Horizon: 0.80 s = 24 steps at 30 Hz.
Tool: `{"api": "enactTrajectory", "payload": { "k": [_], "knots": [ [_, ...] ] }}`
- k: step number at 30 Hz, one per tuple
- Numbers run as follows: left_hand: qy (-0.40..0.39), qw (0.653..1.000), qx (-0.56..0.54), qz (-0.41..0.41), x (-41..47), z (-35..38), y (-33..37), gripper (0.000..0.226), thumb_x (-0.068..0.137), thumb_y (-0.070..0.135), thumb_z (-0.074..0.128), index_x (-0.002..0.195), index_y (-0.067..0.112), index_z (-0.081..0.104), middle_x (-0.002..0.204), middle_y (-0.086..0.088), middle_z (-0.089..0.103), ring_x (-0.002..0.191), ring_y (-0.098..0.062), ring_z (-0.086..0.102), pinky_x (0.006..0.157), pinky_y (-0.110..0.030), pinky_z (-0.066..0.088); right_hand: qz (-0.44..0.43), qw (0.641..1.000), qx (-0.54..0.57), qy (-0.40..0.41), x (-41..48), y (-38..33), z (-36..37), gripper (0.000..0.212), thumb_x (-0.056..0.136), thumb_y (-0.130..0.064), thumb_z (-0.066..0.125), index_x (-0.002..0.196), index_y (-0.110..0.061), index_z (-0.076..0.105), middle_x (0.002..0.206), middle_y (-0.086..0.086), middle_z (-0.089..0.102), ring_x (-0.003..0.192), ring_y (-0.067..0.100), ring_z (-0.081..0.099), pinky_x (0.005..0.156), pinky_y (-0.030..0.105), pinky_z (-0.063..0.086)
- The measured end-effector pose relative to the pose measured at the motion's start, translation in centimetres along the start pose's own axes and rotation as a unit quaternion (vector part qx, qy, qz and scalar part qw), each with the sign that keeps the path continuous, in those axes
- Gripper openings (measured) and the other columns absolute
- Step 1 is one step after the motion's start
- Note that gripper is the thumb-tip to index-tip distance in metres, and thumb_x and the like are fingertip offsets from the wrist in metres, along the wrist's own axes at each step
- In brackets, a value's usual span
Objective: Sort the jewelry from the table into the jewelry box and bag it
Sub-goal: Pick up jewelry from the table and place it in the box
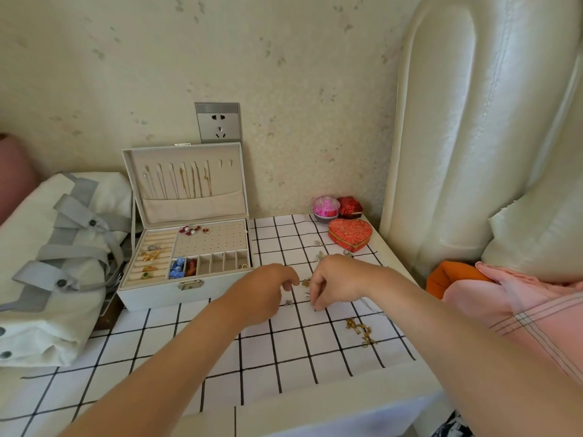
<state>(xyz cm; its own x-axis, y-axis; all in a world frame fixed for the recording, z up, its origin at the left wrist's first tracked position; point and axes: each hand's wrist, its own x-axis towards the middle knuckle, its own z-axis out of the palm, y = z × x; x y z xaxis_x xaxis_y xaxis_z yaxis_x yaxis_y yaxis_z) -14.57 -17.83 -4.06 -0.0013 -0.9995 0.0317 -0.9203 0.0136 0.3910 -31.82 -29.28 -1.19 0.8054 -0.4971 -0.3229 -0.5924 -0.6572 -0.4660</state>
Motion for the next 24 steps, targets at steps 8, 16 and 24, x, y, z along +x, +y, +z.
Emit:
{"api": "enactTrajectory", "payload": {
  "k": [8, 16, 24],
  "knots": [
    [0.045, 0.997, -0.065, 0.009, -0.4, -1.3, 0.3, 0.037, 0.091, 0.015, 0.062, 0.125, 0.029, 0.057, 0.104, 0.014, 0.061, 0.089, -0.005, 0.060, 0.080, -0.023, 0.051, -0.003, 0.990, 0.115, 0.086, 0.4, -0.9, -0.5, 0.001, 0.084, -0.024, 0.078, 0.085, -0.024, 0.078, 0.080, -0.009, 0.073, 0.059, -0.001, 0.060, 0.054, 0.014, 0.043],
    [0.146, 0.974, -0.172, -0.003, -0.6, -2.2, 1.3, 0.036, 0.086, 0.026, 0.074, 0.118, 0.035, 0.061, 0.091, 0.016, 0.069, 0.080, 0.000, 0.062, 0.074, -0.015, 0.050, 0.004, 0.947, 0.303, 0.106, 1.0, -2.0, -1.1, 0.007, 0.089, -0.022, 0.074, 0.094, -0.017, 0.076, 0.079, -0.006, 0.074, 0.055, 0.007, 0.055, 0.050, 0.020, 0.037],
    [0.226, 0.968, -0.113, 0.004, -0.7, -2.6, 1.8, 0.015, 0.091, 0.028, 0.067, 0.105, 0.032, 0.072, 0.086, 0.018, 0.068, 0.075, -0.003, 0.062, 0.075, -0.025, 0.052, 0.029, 0.917, 0.382, 0.108, 1.0, -2.7, -1.3, 0.017, 0.091, -0.027, 0.072, 0.104, -0.018, 0.073, 0.091, 0.000, 0.077, 0.057, 0.011, 0.056, 0.046, 0.020, 0.035]
  ]
}}
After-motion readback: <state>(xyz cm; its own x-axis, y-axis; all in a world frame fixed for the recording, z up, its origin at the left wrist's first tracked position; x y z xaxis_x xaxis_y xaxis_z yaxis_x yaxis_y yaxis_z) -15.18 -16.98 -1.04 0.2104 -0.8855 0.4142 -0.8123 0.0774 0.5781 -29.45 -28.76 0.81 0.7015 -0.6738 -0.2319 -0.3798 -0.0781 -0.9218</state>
